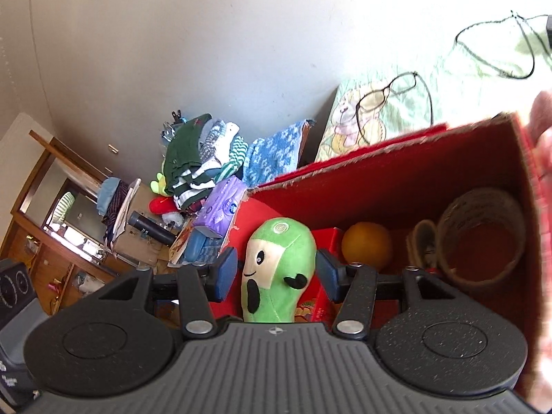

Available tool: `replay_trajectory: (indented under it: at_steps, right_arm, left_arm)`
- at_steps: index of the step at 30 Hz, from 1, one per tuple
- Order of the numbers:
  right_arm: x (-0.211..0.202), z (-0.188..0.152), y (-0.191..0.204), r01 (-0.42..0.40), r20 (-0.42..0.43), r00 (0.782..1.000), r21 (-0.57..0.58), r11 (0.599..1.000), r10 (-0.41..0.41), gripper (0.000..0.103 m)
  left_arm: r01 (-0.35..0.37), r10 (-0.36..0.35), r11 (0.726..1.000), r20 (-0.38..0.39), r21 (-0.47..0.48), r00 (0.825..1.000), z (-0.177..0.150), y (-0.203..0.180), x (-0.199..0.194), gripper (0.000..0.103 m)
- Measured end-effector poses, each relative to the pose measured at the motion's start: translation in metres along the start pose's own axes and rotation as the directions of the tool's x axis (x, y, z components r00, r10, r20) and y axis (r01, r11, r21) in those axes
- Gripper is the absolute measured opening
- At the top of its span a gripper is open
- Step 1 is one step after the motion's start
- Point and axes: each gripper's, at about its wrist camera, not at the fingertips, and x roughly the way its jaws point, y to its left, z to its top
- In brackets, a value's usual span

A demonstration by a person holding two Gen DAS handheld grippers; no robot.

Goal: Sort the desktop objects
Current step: 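Move the right gripper back to the yellow tiger plush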

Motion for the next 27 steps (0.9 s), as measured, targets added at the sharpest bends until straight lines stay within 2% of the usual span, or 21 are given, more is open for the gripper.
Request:
replay_trajectory:
  at_steps: [5,9,15,21,27]
  right_arm:
    - [-0.052,0.008,-0.018,0.023,0.043,0.999,-0.045,0.999,-0.021,0.056]
    - [-0.095,0.015,-0.043,0.047,0.085,0.995,-0.033,0.998,-0.044,0.057]
    - [-0.149,0.016,-0.087,0.104,0.126,0.987,-0.008,0.995,-0.102,0.057]
    - [-0.197,0.015,-0.129,0.152,0.152,0.976,0.047,0.987,-0.157,0.057]
    - [-0.243,0.011,-0.175,0.199,0.190,0.956,0.150,0.968,-0.226,0.057]
  left_arm:
    - [0.045,-0.047,0.998,0.034,0.042,0.998,0.012,-0.063,0.004,0.092]
    - [0.094,-0.096,0.993,0.029,0.072,0.995,0.017,-0.113,0.016,0.092]
    - [0.163,-0.163,0.981,-0.013,0.102,0.987,0.013,-0.185,0.041,0.092]
    - [0.242,-0.234,0.963,-0.077,0.122,0.969,0.005,-0.249,0.070,0.092]
    - [0.292,-0.276,0.946,-0.127,0.138,0.953,0.005,-0.297,0.099,0.092]
